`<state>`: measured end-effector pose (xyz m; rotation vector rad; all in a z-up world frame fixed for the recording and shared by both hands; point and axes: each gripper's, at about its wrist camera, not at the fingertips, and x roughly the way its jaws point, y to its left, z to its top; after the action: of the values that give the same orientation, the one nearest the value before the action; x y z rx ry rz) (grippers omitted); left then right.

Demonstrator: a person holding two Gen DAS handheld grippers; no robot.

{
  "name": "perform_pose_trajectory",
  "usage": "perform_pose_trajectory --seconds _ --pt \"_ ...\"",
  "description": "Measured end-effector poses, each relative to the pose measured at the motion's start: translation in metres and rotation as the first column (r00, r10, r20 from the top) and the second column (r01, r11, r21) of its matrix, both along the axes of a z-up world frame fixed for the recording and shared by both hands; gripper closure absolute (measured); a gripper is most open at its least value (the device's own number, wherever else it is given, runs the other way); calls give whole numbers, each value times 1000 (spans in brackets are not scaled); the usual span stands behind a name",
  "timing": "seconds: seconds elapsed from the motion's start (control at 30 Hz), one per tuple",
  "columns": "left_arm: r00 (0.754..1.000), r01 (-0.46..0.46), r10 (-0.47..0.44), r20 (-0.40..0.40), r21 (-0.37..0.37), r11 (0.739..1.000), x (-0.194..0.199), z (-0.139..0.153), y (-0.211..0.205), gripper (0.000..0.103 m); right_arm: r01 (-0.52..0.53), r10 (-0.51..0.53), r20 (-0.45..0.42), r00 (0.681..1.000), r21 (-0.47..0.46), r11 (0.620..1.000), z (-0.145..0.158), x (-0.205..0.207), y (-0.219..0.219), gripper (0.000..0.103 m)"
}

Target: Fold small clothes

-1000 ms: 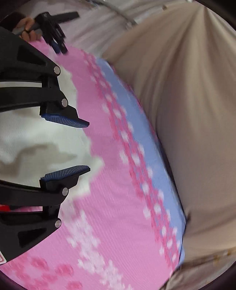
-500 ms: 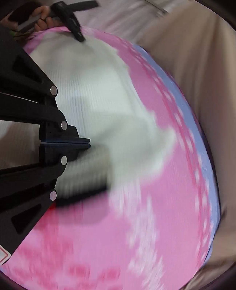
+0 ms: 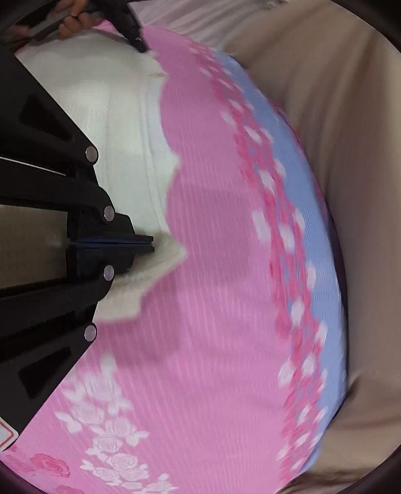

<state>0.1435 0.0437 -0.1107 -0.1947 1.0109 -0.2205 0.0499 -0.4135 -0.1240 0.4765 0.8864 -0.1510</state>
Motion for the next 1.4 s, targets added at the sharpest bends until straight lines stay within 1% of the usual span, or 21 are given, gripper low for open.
perform_pose_trajectory --seconds 0.03,0.13,0.17,0.27,0.33,0.37,0.4,0.43,0.53,0.6,0.63,0.67,0.73,0.8,0.83,0.9,0.97,1.07,1.13,1.23,1.4 --pt "1000 4 -5 -3 -9 1000 0 1 2 88 29 -29 14 999 48 998 0 -6 -12 103" --pt "1000 -18 18 -3 -26 999 -14 24 3 88 45 -45 17 999 -4 999 31 -17 5 100" --pt "1000 9 -8 20 -79 997 -27 41 -1 86 9 -9 43 999 2 1000 44 -20 21 91" --pt "998 58 -56 21 -108 992 -57 53 -29 75 -143 138 88 986 48 989 61 -22 81 91" --pt "995 94 -95 -13 -62 994 -67 38 -52 74 -276 270 66 961 119 954 48 -15 137 91" --pt "994 103 -104 -45 -20 994 -70 24 -61 74 -333 330 46 943 135 933 34 -11 165 95" --pt "994 94 -94 -55 -8 996 -71 15 -60 75 -359 358 25 933 123 925 24 -7 179 99" --pt "995 88 -89 -36 -32 996 -71 14 -52 75 -367 370 -3 929 105 924 14 -4 187 103" --pt "998 53 -53 -28 8 999 -68 22 -28 76 -256 259 -15 966 100 961 3 -19 138 103" --pt "1000 -1 3 -24 56 998 -67 26 -1 78 -127 129 -20 991 102 987 7 -42 81 103" --pt "999 -10 12 -31 54 998 -68 26 9 78 -36 40 -58 998 56 998 10 -55 55 103" --pt "998 -27 29 -49 42 999 -70 25 24 78 -4 7 -64 998 54 999 10 -64 36 103" --pt "996 -65 70 -59 83 994 -78 28 41 76 95 -91 -95 991 39 995 18 -88 10 103" --pt "993 -91 96 -69 73 993 -92 35 56 72 124 -120 -106 987 36 992 31 -99 12 94" --pt "989 -116 120 -83 44 992 -101 38 65 68 108 -104 -86 991 40 993 40 -101 22 93" --pt "982 -158 157 -105 -2 987 -110 37 74 51 19 -16 -48 999 63 998 55 -102 58 92" --pt "971 -196 186 -147 -52 979 -116 28 77 47 -78 83 -51 995 95 992 58 -87 100 92" --pt "960 -205 187 -207 -68 976 -118 12 70 47 -197 206 -79 975 104 975 42 -58 158 93" --pt "958 -202 184 -219 -61 978 -119 5 64 47 -234 246 -107 963 116 965 28 -37 180 94" --pt "958 -188 176 -225 -32 982 -115 -4 56 47 -275 284 -169 944 78 958 8 -11 197 94" --pt "960 -188 179 -217 -21 982 -114 -7 57 49 -291 292 -177 940 34 956 3 -5 204 96"
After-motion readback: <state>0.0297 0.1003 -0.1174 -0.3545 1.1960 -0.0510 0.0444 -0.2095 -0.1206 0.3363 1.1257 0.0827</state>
